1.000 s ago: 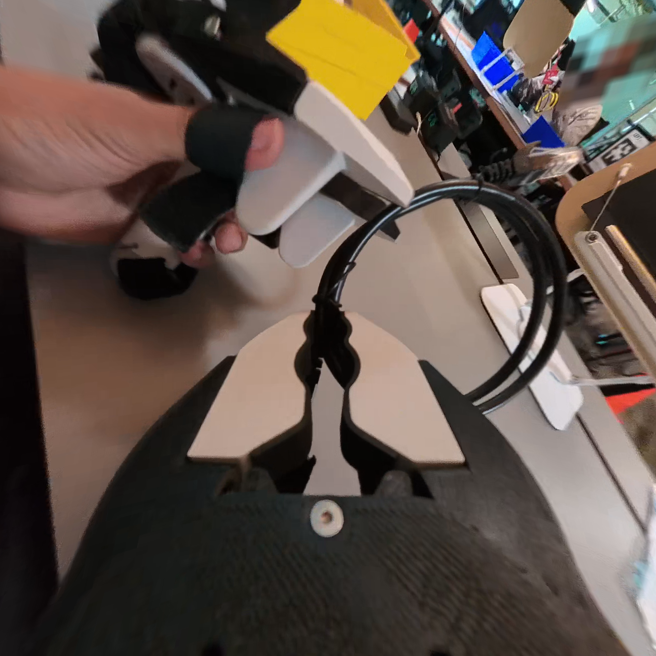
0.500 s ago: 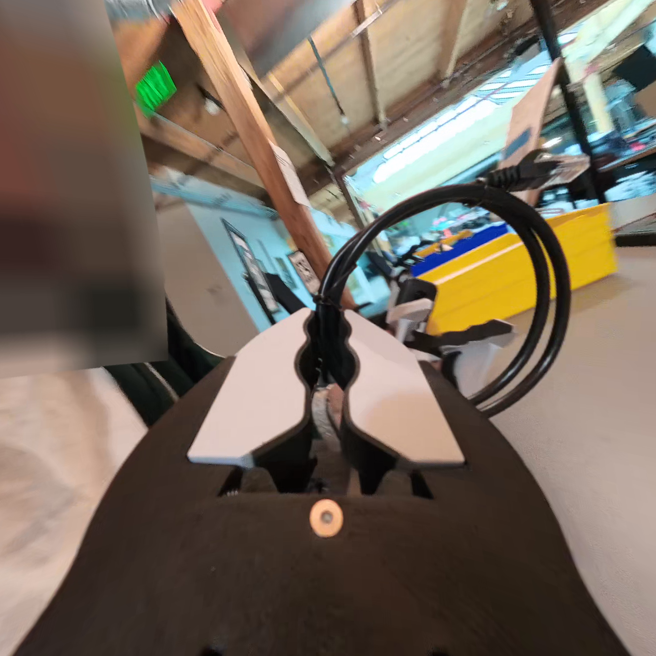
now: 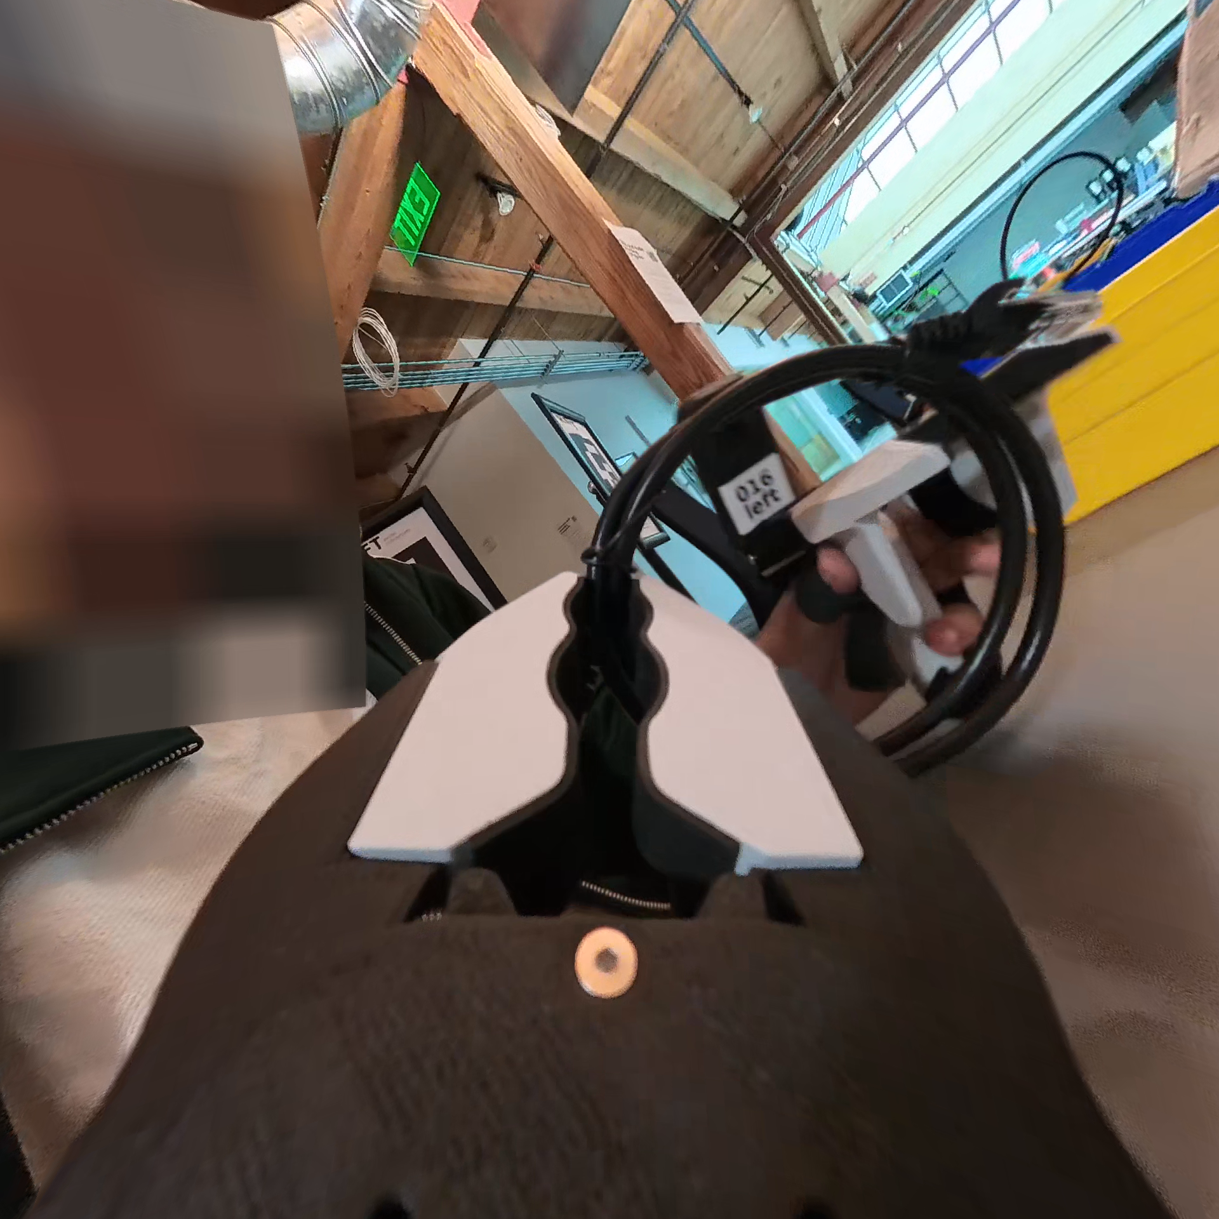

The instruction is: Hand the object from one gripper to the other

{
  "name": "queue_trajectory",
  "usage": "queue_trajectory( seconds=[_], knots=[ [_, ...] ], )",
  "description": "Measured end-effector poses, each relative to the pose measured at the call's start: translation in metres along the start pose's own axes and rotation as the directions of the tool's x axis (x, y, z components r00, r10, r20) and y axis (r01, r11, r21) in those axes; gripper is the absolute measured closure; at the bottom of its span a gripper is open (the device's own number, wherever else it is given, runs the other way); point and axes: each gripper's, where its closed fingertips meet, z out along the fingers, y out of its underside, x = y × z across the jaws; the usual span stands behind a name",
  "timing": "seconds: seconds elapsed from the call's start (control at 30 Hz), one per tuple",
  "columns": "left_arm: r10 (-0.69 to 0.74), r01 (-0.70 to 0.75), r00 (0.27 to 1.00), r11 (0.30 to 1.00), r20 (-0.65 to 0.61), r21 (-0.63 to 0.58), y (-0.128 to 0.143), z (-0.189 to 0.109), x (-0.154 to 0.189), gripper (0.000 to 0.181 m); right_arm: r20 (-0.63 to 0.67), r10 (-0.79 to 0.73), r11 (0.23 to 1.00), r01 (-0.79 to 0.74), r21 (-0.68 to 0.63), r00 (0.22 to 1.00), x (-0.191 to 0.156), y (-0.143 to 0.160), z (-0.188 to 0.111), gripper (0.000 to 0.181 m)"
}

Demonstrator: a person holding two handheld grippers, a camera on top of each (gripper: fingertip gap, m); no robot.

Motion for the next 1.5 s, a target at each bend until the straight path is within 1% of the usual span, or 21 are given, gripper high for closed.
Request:
queue_trajectory(
  seconds=[0.03,0.1,0.17,0.23,0.33,0.37,0.43,0.53,0.6,0.63,0.7,0.83,0.9,1.03,1.13,1.23,1.3,1.37,1.5],
  knots=[
    [0.107,-0.107,0.994,0.994,0.026,-0.014,-0.003,-0.001,0.002,0.118,0.0,0.012,1.0,-0.012,-0.007,1.0,0.001,0.002,0.001,0.169],
    [0.296,-0.293,0.953,0.955,0.068,-0.049,-0.004,0.0,0.005,0.115,-0.003,0.034,0.999,-0.034,-0.023,0.999,0.003,0.005,0.004,0.169],
    [0.446,-0.438,0.89,0.894,0.094,-0.09,-0.002,0.002,0.008,0.112,-0.007,0.047,0.998,-0.048,-0.037,0.999,0.004,0.008,0.007,0.169],
    [0.543,-0.536,0.834,0.839,0.099,-0.093,-0.004,0.002,0.015,0.118,-0.004,0.057,0.997,-0.057,-0.044,0.998,0.004,0.01,0.008,0.169],
    [0.642,-0.641,0.761,0.766,0.092,-0.043,-0.015,-0.002,0.032,0.132,-0.004,0.074,0.996,-0.074,-0.047,0.997,0.002,0.011,0.009,0.169],
    [0.669,-0.668,0.739,0.743,0.084,-0.04,-0.015,-0.002,0.036,0.139,-0.002,0.08,0.996,-0.08,-0.047,0.997,0.002,0.012,0.009,0.169],
    [0.698,-0.695,0.713,0.716,0.071,-0.061,-0.01,-0.001,0.038,0.14,0.01,0.09,0.995,-0.09,-0.046,0.996,0.002,0.011,0.01,0.169],
    [0.691,-0.685,0.72,0.723,0.066,-0.089,-0.003,0.001,0.033,0.145,0.025,0.101,0.993,-0.1,-0.058,0.995,0.0,0.015,0.011,0.168],
    [0.694,-0.69,0.716,0.72,0.073,-0.079,-0.007,-0.001,0.033,0.157,0.026,0.106,0.992,-0.103,-0.074,0.994,-0.001,0.018,0.014,0.169],
    [0.696,-0.693,0.714,0.718,0.069,-0.066,-0.01,-0.003,0.035,0.168,0.026,0.108,0.991,-0.106,-0.082,0.994,-0.001,0.019,0.015,0.169],
    [0.695,-0.693,0.716,0.719,0.06,-0.062,-0.012,-0.004,0.037,0.169,0.038,0.111,0.991,-0.108,-0.085,0.993,-0.003,0.021,0.017,0.169],
    [0.657,-0.652,0.753,0.753,0.037,-0.094,-0.008,-0.003,0.033,0.169,0.034,0.127,0.99,-0.125,-0.06,0.991,0.0,0.019,0.015,0.168],
    [0.636,-0.631,0.771,0.769,0.032,-0.102,-0.006,-0.002,0.031,0.169,0.029,0.133,0.991,-0.133,-0.022,0.991,0.003,0.013,0.015,0.163],
    [0.575,-0.569,0.818,0.816,0.034,-0.105,-0.006,-0.003,0.025,0.17,0.032,0.065,0.985,-0.069,0.158,0.997,0.002,-0.018,-0.003,0.151],
    [0.49,-0.484,0.871,0.868,0.028,-0.113,-0.002,-0.002,0.018,0.171,-0.045,0.024,0.965,-0.012,0.26,0.999,0.009,-0.036,-0.02,0.15],
    [0.348,-0.346,0.937,0.93,-0.007,-0.124,0.003,-0.002,0.016,0.17,-0.108,0.011,0.946,0.025,0.325,0.994,0.016,-0.046,-0.033,0.15],
    [0.251,-0.253,0.968,0.959,-0.032,-0.128,0.004,-0.001,0.016,0.17,-0.128,0.008,0.939,0.036,0.343,0.992,0.018,-0.049,-0.038,0.151],
    [0.188,-0.192,0.981,0.972,-0.046,-0.131,0.005,-0.001,0.016,0.17,-0.145,0.002,0.94,0.048,0.339,0.989,0.02,-0.049,-0.039,0.152],
    [0.06,-0.07,0.995,0.987,-0.074,-0.145,0.01,0.0,0.015,0.17,-0.195,-0.03,0.961,0.083,0.266,0.98,0.026,-0.04,-0.032,0.152]
  ],
)
